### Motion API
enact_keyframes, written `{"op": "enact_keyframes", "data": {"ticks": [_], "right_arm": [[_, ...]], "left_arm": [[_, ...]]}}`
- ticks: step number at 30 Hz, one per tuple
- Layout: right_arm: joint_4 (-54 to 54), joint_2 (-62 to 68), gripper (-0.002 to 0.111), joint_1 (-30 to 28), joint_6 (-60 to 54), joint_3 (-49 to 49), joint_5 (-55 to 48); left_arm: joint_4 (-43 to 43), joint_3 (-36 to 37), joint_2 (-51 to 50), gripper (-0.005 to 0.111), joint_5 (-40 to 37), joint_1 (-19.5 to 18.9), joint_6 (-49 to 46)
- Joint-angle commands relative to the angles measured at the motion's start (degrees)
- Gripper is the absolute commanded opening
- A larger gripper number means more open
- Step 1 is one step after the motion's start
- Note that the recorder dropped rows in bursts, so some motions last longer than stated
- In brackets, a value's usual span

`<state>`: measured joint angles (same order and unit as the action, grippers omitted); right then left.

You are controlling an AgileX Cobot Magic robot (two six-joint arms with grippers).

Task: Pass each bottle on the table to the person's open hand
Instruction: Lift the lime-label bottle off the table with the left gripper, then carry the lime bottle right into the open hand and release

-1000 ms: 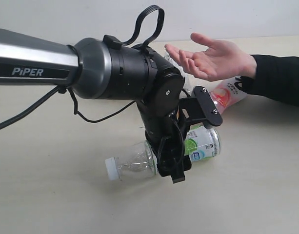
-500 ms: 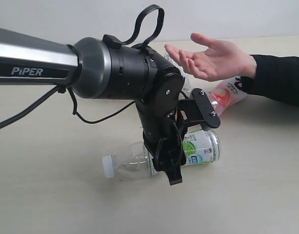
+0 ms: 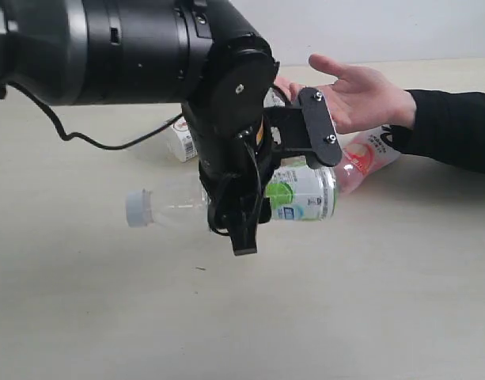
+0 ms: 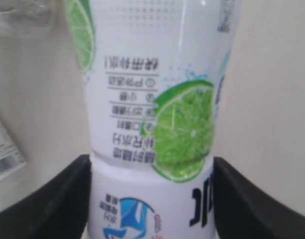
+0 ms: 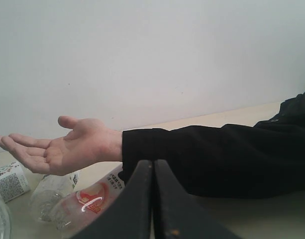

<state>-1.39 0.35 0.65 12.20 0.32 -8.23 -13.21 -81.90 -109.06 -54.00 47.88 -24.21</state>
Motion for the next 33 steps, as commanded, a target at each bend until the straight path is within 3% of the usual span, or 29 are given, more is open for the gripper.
{"op": "enact_keyframes", "data": {"ticks": [1,8,17,28,33], "right_arm": [[0.0,-0.4,0.0,0.1,-0.1,-0.3,0.6],[0.0,-0.4,0.0,0.1,-0.1,-0.3,0.6],[0.0,-0.4,0.0,0.1,-0.1,-0.3,0.6],[0.0,-0.4,0.0,0.1,-0.1,-0.3,0.6],[0.0,-0.4,0.0,0.1,-0.1,-0.3,0.6]], "left_arm": [[-4.7,-0.2,3.3,0.0,-0.6,0.2,-6.2],[-10.0,-0.2,5.5,0.0,8.1,0.2,-31.7],[-12.0,-6.4,3.6,0.0,28.6,-1.1,-43.4],[-12.1,-20.1,-10.3,0.0,26.6,-4.0,-61.9],[-12.1,-21.5,-13.0,0.0,22.8,-4.0,-67.2]]}}
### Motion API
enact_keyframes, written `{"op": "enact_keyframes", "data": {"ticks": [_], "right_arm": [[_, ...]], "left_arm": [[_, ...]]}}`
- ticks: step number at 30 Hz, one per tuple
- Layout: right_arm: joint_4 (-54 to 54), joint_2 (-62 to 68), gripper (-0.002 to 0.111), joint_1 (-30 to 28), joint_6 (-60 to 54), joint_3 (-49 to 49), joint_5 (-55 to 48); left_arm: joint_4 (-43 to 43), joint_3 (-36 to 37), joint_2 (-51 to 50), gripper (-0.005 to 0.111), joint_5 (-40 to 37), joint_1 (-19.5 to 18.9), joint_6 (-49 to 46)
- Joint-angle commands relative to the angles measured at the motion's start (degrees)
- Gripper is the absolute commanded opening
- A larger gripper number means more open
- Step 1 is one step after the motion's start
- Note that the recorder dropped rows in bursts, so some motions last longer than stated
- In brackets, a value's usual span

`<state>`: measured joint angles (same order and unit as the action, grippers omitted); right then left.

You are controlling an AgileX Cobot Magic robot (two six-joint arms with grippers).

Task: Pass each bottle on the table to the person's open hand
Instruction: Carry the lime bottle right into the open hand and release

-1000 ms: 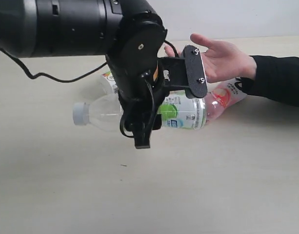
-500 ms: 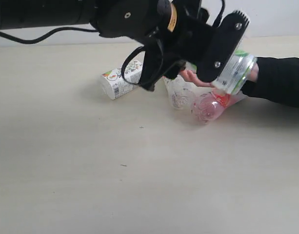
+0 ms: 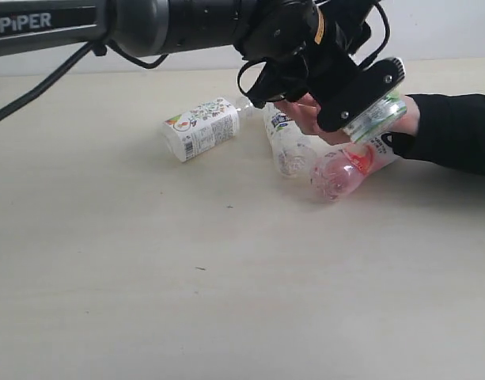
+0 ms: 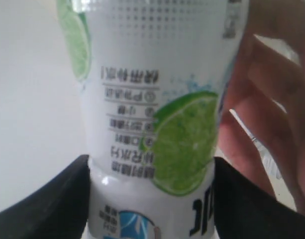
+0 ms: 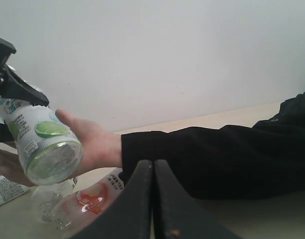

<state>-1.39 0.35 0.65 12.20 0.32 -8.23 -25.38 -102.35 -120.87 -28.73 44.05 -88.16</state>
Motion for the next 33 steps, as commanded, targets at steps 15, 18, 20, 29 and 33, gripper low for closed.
{"op": "enact_keyframes", "data": {"ticks": [15,18,20,29,33], "right_arm": [[0.0,-0.4,0.0,0.1,-0.1,-0.3,0.6],[0.0,-0.4,0.0,0.1,-0.1,-0.3,0.6],[0.0,-0.4,0.0,0.1,-0.1,-0.3,0.6],[0.0,-0.4,0.0,0.1,-0.1,-0.3,0.6],[0.0,-0.4,0.0,0.1,-0.1,-0.3,0.6]], "left_arm": [[3.5,-1.1,-1.5,0.0,-4.2,-0.6,-4.7],[3.5,-1.1,-1.5,0.002,-4.2,-0.7,-4.5],[3.5,-1.1,-1.5,0.012,-4.2,-0.7,-4.5],[3.9,-1.1,-1.5,0.075,-3.1,-0.7,-4.3],[3.1,-1.1,-1.4,0.092,-1.7,-0.5,-2.6]]}}
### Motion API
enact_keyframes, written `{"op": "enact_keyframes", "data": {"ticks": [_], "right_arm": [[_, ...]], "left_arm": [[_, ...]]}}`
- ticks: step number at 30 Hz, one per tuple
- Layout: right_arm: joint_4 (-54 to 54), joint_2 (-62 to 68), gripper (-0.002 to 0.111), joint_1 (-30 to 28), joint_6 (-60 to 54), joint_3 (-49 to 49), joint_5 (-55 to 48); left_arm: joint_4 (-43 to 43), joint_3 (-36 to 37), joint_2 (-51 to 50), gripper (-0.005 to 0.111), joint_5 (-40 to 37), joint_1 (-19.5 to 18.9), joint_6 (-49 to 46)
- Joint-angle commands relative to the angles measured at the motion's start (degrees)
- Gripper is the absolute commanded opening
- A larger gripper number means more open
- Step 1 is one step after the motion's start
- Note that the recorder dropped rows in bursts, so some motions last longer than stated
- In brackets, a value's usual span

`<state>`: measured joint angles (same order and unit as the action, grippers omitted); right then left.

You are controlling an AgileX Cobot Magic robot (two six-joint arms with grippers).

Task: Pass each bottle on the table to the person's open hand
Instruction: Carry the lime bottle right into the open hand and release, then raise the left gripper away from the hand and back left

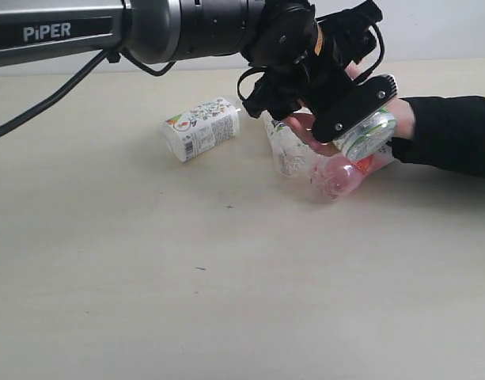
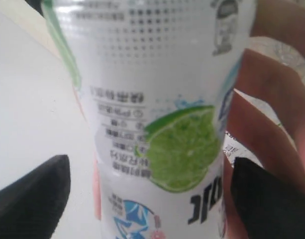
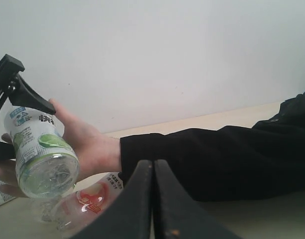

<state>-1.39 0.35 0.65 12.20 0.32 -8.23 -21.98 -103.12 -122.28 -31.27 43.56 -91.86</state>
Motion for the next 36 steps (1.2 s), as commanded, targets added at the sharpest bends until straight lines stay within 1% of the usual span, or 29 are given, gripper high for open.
{"op": "enact_keyframes", "data": {"ticks": [1,10,13,16,19,23,26,27,28,31,32,35,36], "right_arm": [[0.0,-0.4,0.0,0.1,-0.1,-0.3,0.6],[0.0,-0.4,0.0,0.1,-0.1,-0.3,0.6],[0.0,-0.4,0.0,0.1,-0.1,-0.3,0.6],[0.0,-0.4,0.0,0.1,-0.1,-0.3,0.6],[0.0,-0.4,0.0,0.1,-0.1,-0.3,0.6],[0.0,-0.4,0.0,0.1,-0.1,-0.3,0.6],[0.0,-0.4,0.0,0.1,-0.1,-0.3,0.6],[0.0,-0.4,0.0,0.1,-0.1,-0.3,0.6],[0.0,-0.4,0.0,0.1,-0.1,-0.3,0.6],[0.0,-0.4,0.0,0.1,-0.1,-0.3,0.6],[0.0,-0.4,0.0,0.1,-0.1,-0.3,0.6],[0.0,-0.4,0.0,0.1,-0.1,-0.3,0.6],[0.0,-0.4,0.0,0.1,-0.1,-0.3,0.6]], "left_arm": [[-0.3,-0.3,0.3,0.094,0.8,0.0,1.1],[-0.2,-0.3,4.7,0.093,0.2,0.0,2.6],[-0.2,-0.3,6.8,0.093,-0.2,0.0,5.3],[0.1,-0.3,9.1,0.093,-1.8,0.0,10.4],[0.1,-0.3,11.6,0.093,-6.8,0.0,18.5],[0.1,-0.3,14.8,0.093,-14.1,0.0,34.7],[0.1,-0.3,16.1,0.093,-20.1,0.0,44.4],[0.1,-0.3,16.4,0.093,-22.1,0.0,46.4],[0.0,-0.3,16.7,0.093,-27.9,0.0,47.9],[1.2,-0.3,16.7,0.093,-37.0,0.0,50.4],[2.3,-0.3,16.5,0.093,-38.7,-0.1,51.4],[4.8,-0.3,15.9,0.093,-38.7,-0.2,55.6],[6.7,-0.3,15.5,0.093,-38.7,-0.2,59.7]]}}
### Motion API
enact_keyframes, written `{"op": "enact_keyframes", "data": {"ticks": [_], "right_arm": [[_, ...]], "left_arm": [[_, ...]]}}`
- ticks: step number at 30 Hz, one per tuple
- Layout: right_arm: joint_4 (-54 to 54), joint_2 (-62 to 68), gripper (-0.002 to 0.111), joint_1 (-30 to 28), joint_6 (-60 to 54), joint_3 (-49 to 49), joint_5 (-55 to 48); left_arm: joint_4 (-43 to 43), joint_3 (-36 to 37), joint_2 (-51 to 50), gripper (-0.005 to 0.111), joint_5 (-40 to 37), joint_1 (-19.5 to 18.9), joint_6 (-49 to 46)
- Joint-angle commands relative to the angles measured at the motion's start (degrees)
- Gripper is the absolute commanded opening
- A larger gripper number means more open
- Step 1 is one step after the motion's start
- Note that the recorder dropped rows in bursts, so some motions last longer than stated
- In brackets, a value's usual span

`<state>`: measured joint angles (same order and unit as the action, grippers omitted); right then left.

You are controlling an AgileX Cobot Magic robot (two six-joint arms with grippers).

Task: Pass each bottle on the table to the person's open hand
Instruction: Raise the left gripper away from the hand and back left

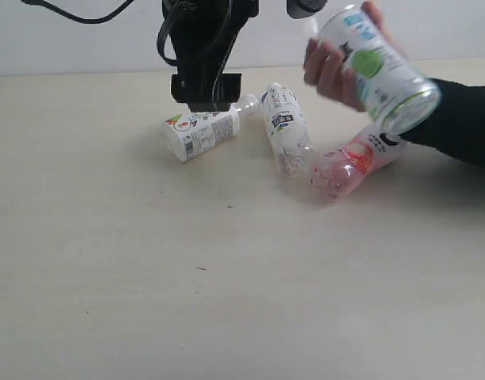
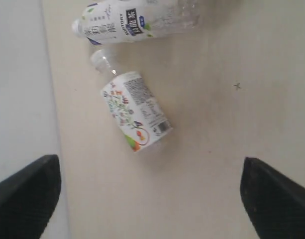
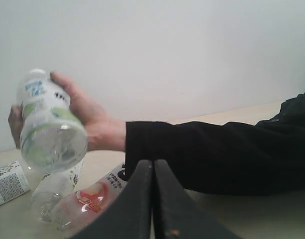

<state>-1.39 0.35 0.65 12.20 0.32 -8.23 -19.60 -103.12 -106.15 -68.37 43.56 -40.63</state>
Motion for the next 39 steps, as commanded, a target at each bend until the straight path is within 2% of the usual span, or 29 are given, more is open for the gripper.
{"op": "enact_keyframes", "data": {"ticks": [1,6,7,8,9,10,11,12,18,23,29,36,39], "right_arm": [[0.0,-0.4,0.0,0.1,-0.1,-0.3,0.6],[0.0,-0.4,0.0,0.1,-0.1,-0.3,0.6],[0.0,-0.4,0.0,0.1,-0.1,-0.3,0.6],[0.0,-0.4,0.0,0.1,-0.1,-0.3,0.6],[0.0,-0.4,0.0,0.1,-0.1,-0.3,0.6],[0.0,-0.4,0.0,0.1,-0.1,-0.3,0.6],[0.0,-0.4,0.0,0.1,-0.1,-0.3,0.6],[0.0,-0.4,0.0,0.1,-0.1,-0.3,0.6],[0.0,-0.4,0.0,0.1,-0.1,-0.3,0.6],[0.0,-0.4,0.0,0.1,-0.1,-0.3,0.6],[0.0,-0.4,0.0,0.1,-0.1,-0.3,0.6],[0.0,-0.4,0.0,0.1,-0.1,-0.3,0.6],[0.0,-0.4,0.0,0.1,-0.1,-0.3,0.6]], "left_arm": [[5.4,-0.2,-1.0,0.093,-1.6,-0.2,11.7],[6.1,-0.2,-3.3,0.093,-1.6,-0.2,17.0],[6.1,-0.2,-3.7,0.087,-1.6,-0.2,18.0],[5.5,-0.2,-3.9,0.078,-1.6,-0.2,18.4],[4.6,-0.2,-4.2,0.057,-1.6,-0.2,18.6],[3.5,-0.2,-4.3,0.029,-1.6,-0.2,19.3],[3.5,-0.2,-4.3,0.011,-1.6,-0.2,19.4],[3.9,-0.2,-4.3,0.002,-1.6,-0.2,20.3],[5.2,0.6,-3.6,0.0,-1.1,-1.4,30.4],[9.0,10.1,1.8,0.0,12.6,-3.0,34.5],[10.3,31.2,14.0,0.0,41.0,-3.1,40.9],[10.3,60.9,30.8,0.0,82.9,-3.1,46.7],[10.3,71.3,37.4,0.0,92.2,-3.1,46.9]]}}
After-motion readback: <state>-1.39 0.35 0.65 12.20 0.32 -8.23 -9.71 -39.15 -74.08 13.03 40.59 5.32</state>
